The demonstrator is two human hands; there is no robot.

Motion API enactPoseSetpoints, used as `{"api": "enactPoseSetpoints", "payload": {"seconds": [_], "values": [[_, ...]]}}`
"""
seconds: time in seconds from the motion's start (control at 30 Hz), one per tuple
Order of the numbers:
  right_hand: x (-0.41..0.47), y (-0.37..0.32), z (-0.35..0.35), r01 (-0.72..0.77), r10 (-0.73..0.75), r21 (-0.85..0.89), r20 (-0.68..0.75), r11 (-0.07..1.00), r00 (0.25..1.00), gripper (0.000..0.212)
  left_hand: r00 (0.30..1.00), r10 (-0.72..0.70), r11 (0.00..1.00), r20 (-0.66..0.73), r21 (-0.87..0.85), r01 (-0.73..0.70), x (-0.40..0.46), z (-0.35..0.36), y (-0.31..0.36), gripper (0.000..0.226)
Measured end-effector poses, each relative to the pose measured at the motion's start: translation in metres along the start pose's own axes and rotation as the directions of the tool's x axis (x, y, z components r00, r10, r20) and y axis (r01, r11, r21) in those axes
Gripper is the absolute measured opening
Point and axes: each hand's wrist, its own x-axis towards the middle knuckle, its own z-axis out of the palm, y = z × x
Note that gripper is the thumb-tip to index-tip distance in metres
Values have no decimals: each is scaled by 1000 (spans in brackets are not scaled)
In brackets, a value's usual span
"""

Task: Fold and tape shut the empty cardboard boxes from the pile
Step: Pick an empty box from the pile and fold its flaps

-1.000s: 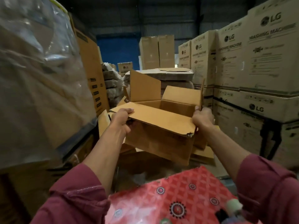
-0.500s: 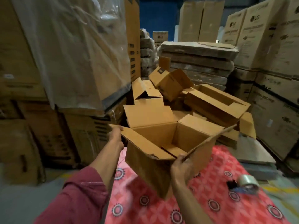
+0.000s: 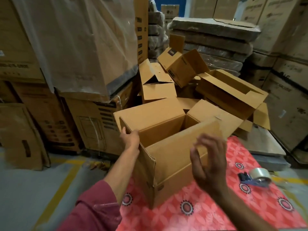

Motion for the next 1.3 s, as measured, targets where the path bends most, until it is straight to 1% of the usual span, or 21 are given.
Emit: {"api": "enactPoseSetpoints", "payload": {"seconds": [0.07, 0.13, 0.17, 0.23, 0.3, 0.37, 0.4, 0.5, 0.53, 0.57, 0.63, 0.67, 0.7, 0.73, 0.8, 0.87, 0.93, 1.03, 1.1, 1.2, 1.3], "values": [[45, 36, 14, 16, -8, -51, 159, 999, 987, 13, 1000, 14, 998, -21, 54, -13, 4, 10, -9, 78], [75, 68, 39, -8, 53, -110, 413, 994, 909, 17, 999, 12, 999, -33, 51, -11, 5, 16, -10, 76], [82, 85, 56, 27, 56, -144, 542, 989, 838, 22, 999, 7, 999, -38, 38, -5, 6, 18, -10, 74], [91, 112, 88, 126, 50, -166, 774, 978, 631, 40, 999, 3, 1000, -42, -7, -3, 7, 20, -7, 73], [99, 125, 111, 88, 85, -134, 903, 987, 422, 48, 997, 34, 999, -67, -11, -35, 15, 20, -7, 70], [100, 132, 125, -1, 116, -120, 952, 993, 285, 45, 992, 74, 997, -102, 20, -72, 19, 20, -7, 63], [97, 135, 128, -6, 103, -105, 962, 994, 251, 45, 990, 83, 996, -112, 27, -80, 18, 19, -6, 62], [93, 135, 112, 73, -6, -11, 973, 997, 231, 50, 989, 73, 997, -125, 37, -69, 16, 18, 1, 65], [92, 134, 102, 78, -43, 29, 980, 997, 192, 48, 987, 90, 994, -134, 69, -81, 16, 19, 1, 65], [92, 135, 91, 64, -74, 67, 990, 996, 118, 43, 985, 103, 991, -136, 94, -91, 15, 22, 2, 64], [90, 139, 69, -55, -58, 50, 985, 997, -164, 31, 983, 112, 988, -145, 122, -95, 16, 30, -1, 65], [86, 142, 59, -124, -40, 1, 949, 992, -312, 35, 982, 113, 987, -151, 131, -93, 14, 36, -5, 65], [81, 148, 52, -146, -34, -25, 920, 989, -390, 44, 981, 116, 984, -158, 149, -92, 10, 44, -9, 66], [75, 160, 49, -108, -27, -17, 920, 994, -392, 52, 977, 122, 977, -172, 192, -89, 6, 54, -14, 67], [68, 196, 47, -98, 20, -50, 957, 994, -291, 58, 971, 156, 913, -183, 402, -71, -2, 73, -26, 75], [73, 242, 41, -160, 153, -178, 975, 971, -160, 64, 979, 168, 713, -116, 700, -39, -12, 91, -43, 96], [72, 290, 31, -127, 312, -325, 944, 937, -109, 74, 989, 150, 494, 2, 866, -76, -29, 115, -72, 108], [44, 333, 11, 26, 439, -440, 887, 898, -144, 76, 983, 88, 210, 164, 961, -179, -56, 149, -130, 111], [20, 344, -4, 110, 427, -421, 903, 900, -40, 75, 971, 40, 46, 235, 970, -237, -63, 163, -165, 110], [4, 345, -22, 96, 363, -376, 923, 921, 129, 64, 977, 38, -36, 209, 978, -207, -56, 172, -184, 103], [1, 344, -31, 17, 378, -387, 907, 922, 185, 59, 959, 117, -68, 260, 965, -253, -53, 170, -186, 98]]}}
